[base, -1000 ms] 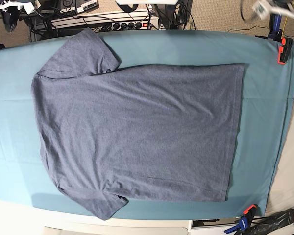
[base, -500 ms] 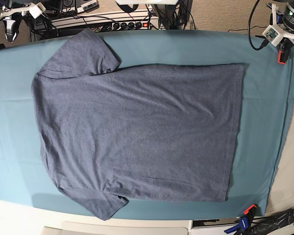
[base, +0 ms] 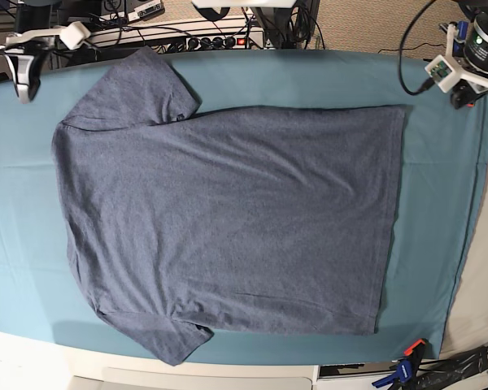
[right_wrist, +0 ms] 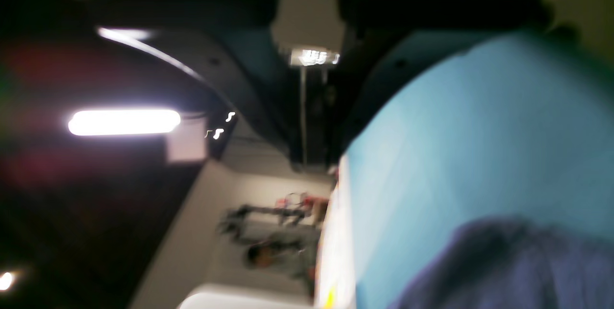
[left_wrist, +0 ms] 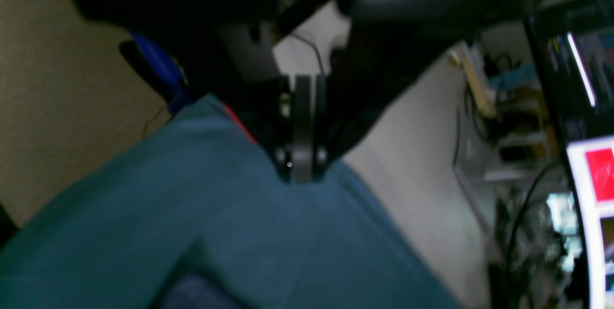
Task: Fold the T-shirt properly
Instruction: 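Move both grippers from rest toward the shirt's shoulder corners, then grasp the shirt's shoulder corner near the left gripper with the left gripper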
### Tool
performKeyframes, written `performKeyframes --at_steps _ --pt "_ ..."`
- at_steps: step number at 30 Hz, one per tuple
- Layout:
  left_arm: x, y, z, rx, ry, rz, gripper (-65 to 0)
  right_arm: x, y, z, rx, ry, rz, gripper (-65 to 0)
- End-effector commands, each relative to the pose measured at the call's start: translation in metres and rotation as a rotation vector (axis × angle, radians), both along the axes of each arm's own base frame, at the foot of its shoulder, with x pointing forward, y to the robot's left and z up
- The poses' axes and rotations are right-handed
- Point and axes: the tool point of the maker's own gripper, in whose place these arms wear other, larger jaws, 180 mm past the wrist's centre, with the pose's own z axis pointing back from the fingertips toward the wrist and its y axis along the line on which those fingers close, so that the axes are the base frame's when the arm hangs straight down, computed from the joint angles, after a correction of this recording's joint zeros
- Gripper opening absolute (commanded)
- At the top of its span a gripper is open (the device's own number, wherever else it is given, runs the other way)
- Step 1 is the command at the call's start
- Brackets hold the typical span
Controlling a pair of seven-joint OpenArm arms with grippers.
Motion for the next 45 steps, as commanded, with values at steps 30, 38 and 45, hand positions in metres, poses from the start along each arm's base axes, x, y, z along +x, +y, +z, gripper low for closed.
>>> performKeyframes --at_steps 30,38,45 --pt "0.026 -0.104 -0.048 -0.059 -0.027 -0.345 -58.9 0.046 0.003 0.017 0.135 -0.062 0.003 -62.8" --pt "0.049 -0.112 -0.060 0.030 -0.131 -0.325 -55.2 0.046 0.001 0.013 0.135 -0.045 -0.009 -62.8" --pt "0.053 -0.133 -0.058 0.034 -0.176 -0.364 -55.3 0.039 -0.017 -0.017 0.161 0.116 -0.126 -62.8"
